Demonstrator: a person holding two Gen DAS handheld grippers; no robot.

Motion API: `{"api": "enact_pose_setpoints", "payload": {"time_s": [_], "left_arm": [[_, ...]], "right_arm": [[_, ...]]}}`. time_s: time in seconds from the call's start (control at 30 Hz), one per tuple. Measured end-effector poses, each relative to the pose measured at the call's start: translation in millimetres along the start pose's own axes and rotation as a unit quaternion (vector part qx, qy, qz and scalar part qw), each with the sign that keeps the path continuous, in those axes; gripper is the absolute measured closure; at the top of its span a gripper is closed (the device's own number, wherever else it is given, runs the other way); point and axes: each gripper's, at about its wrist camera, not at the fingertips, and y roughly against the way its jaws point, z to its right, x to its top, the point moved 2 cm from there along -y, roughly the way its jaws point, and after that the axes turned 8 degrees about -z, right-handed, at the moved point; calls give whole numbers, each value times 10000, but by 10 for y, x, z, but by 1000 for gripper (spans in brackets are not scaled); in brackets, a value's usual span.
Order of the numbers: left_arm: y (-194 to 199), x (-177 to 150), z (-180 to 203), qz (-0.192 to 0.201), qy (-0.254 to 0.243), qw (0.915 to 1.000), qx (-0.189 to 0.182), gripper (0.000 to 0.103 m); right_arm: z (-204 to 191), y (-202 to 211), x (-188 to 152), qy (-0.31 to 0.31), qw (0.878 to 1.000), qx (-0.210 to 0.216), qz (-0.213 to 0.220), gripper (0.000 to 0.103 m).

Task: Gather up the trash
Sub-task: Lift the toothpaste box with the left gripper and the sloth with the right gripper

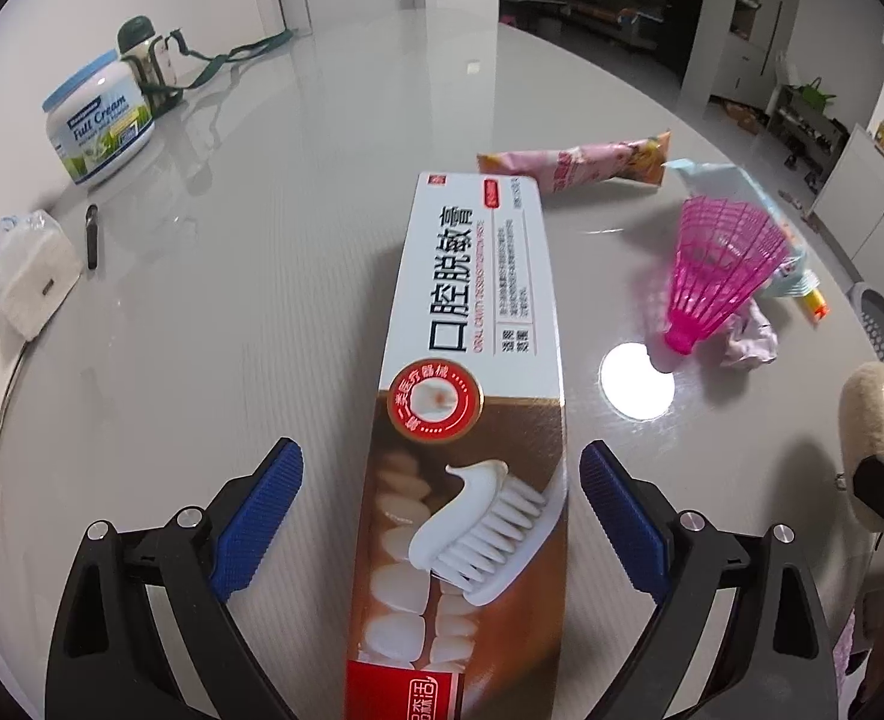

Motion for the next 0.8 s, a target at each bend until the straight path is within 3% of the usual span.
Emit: {"api": "enact_pose_setpoints", "payload": {"time_s": [0.2, 0.37, 0.6, 0.8], "left_arm": [[42, -62, 34, 92, -9, 9998, -201, 52], [111, -129, 52, 230, 102, 9994, -246, 52], [517, -189, 171, 741, 73, 9970, -191, 52], [814, -184, 422, 1052, -95, 9937, -384, 52]], "right_arm": [[22, -15, 8, -32, 10000, 21, 0, 41], [46, -4, 6, -58, 10000, 23, 30, 41], [110, 53, -4, -133, 9999, 21, 99, 41], [212, 212, -27, -242, 9993, -79, 273, 41]]}}
